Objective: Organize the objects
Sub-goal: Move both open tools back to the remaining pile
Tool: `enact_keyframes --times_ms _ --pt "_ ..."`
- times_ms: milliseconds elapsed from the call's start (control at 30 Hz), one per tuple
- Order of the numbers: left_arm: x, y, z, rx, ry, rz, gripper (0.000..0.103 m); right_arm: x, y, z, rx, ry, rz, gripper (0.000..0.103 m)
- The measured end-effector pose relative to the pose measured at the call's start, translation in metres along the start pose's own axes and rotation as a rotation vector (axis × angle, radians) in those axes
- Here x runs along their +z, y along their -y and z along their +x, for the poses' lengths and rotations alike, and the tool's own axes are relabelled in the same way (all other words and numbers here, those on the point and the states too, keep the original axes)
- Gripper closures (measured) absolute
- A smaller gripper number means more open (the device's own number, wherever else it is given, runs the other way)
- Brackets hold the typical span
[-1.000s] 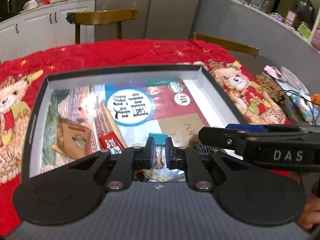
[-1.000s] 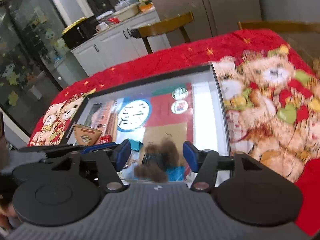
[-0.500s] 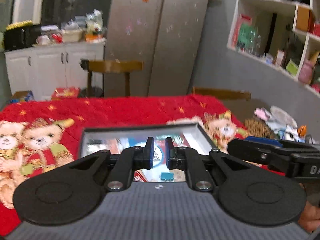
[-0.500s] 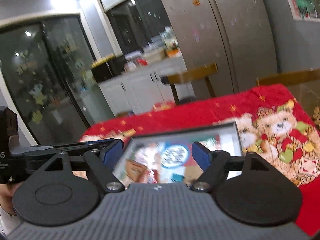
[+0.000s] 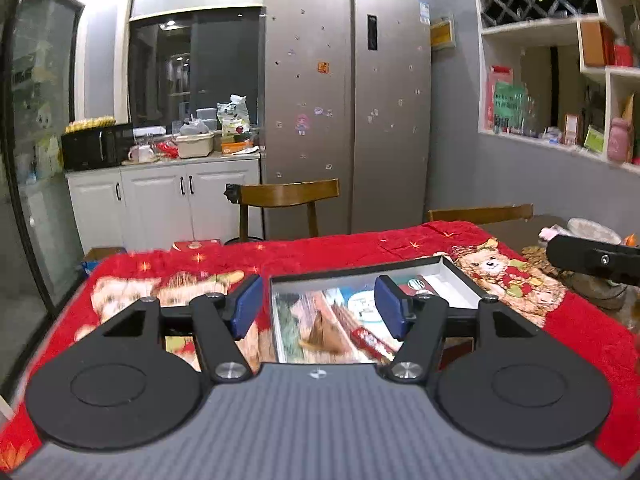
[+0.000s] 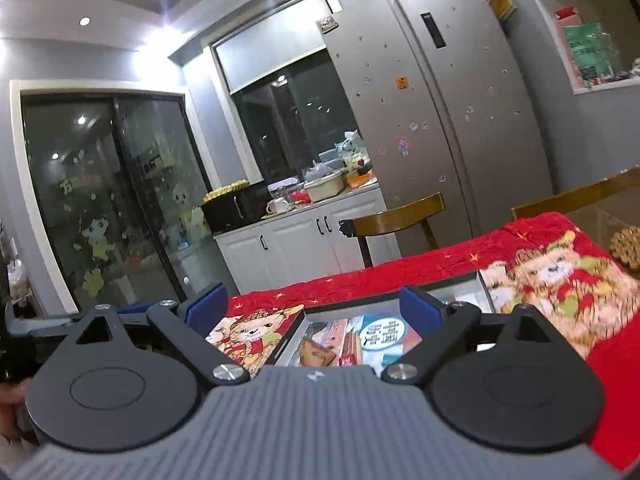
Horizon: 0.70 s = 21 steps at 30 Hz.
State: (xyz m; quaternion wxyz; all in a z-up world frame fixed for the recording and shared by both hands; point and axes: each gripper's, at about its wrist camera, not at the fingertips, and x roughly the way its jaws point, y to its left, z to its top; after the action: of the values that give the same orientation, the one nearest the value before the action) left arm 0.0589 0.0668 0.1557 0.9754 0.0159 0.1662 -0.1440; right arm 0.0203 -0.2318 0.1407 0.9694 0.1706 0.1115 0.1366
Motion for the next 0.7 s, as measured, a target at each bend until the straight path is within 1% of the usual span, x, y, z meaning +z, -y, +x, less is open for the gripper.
enact_keyframes --times_ms 67,133,200,233,300,367,433,500,567,633,700 --pt "-0.021 -0.012 -0.007 -0.008 -0.015 -0.041 0.036 -0.017 -0.002 -0.004 -0.017 -0.005 0.006 0.006" --pt "-0.043 -0.022 -0.008 -0.002 -0.057 -0.050 0.036 -0.037 -0.004 -0.007 -0.047 -0.008 0.005 0.006" --pt "-0.065 -0.025 -0.005 0.016 -0.082 -0.051 0.036 -0.059 -0.002 -0.006 -0.111 -0.021 0.028 0.007" --pt "-0.077 -0.027 -0.002 0.012 -0.102 -0.055 0.036 -0.071 0.001 -0.003 -0.130 -0.054 0.054 0.010" --pt "-0.095 -0.028 0.007 -0.007 -0.142 -0.060 0.036 -0.089 0.006 0.006 -0.121 -0.137 0.090 0.016" --pt "-0.108 -0.023 0.015 -0.006 -0.168 -0.051 0.036 -0.101 0.009 0.014 -0.136 -0.193 0.095 0.022" --pt "-0.117 -0.018 0.022 0.008 -0.171 -0.013 0.036 -0.108 0.009 0.020 -0.164 -0.207 0.095 0.032" --pt "-0.120 -0.014 0.029 0.012 -0.169 0.017 0.036 -0.111 0.009 0.030 -0.172 -0.224 0.089 0.039" --pt "-0.121 -0.012 0.038 0.005 -0.182 0.022 0.036 -0.113 0.009 0.038 -0.154 -0.254 0.081 0.042" --pt "-0.124 -0.012 0.044 -0.010 -0.200 0.026 0.036 -0.116 0.008 0.041 -0.130 -0.267 0.075 0.042" --pt "-0.128 -0.012 0.048 -0.010 -0.212 0.038 0.036 -0.118 0.003 0.049 -0.104 -0.283 0.061 0.042"
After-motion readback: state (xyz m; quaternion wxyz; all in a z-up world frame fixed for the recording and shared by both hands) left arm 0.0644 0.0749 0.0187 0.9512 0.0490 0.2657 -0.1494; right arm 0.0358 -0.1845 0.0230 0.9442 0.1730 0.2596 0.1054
